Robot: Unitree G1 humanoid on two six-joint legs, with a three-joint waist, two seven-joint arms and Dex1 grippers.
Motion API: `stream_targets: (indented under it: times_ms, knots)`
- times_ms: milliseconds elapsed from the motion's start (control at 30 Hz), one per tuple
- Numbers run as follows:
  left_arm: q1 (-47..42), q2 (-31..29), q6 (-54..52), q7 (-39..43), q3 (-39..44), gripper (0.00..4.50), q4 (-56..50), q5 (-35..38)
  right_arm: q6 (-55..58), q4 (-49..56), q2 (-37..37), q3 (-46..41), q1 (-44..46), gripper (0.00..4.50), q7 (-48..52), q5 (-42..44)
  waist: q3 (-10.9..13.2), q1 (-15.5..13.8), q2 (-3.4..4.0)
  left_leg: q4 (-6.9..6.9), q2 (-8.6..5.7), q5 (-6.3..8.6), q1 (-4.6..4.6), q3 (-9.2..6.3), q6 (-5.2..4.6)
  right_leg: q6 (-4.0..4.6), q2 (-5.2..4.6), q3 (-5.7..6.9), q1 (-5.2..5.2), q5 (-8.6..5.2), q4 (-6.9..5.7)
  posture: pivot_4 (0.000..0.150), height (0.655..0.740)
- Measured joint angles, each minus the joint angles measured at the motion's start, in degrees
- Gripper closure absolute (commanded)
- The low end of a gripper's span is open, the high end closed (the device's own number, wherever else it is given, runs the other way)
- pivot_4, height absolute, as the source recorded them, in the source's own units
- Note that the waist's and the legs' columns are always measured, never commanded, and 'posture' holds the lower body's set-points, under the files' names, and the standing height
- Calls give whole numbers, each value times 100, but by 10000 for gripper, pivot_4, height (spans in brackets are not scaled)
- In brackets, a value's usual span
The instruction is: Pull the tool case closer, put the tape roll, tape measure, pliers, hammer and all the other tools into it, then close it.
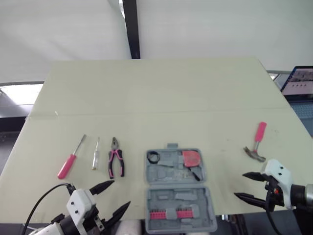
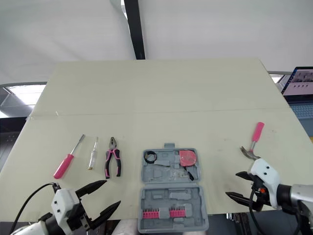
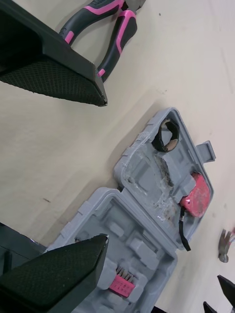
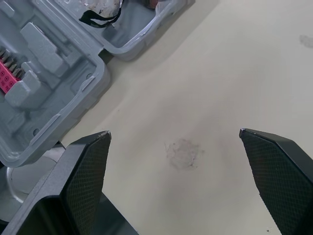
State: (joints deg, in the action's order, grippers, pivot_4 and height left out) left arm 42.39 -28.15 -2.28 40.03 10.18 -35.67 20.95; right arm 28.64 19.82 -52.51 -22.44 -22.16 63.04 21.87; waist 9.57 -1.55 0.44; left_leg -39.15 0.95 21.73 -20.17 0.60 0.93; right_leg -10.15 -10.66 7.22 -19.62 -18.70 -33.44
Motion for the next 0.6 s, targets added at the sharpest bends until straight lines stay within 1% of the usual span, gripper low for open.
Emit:
stream_targets:
  times_ms: [400, 600]
  knots:
    - [-227, -5, -331, -53, -31, 0, -217, 53, -90, -58, 2, 155, 101, 548, -1, -37, 0, 0, 0, 0, 0, 0, 0, 0, 0, 0, 0, 0, 0, 0, 0, 1500, 7400]
    - [-402, 170, -717, -424, -5, 0, -451, 232, -332, -176, 5, 235, 387, 548, 17, 0, 0, -1, 0, -2, 0, 0, -1, -2, 0, 0, 0, 1, 2, 0, 0, 1500, 7400]
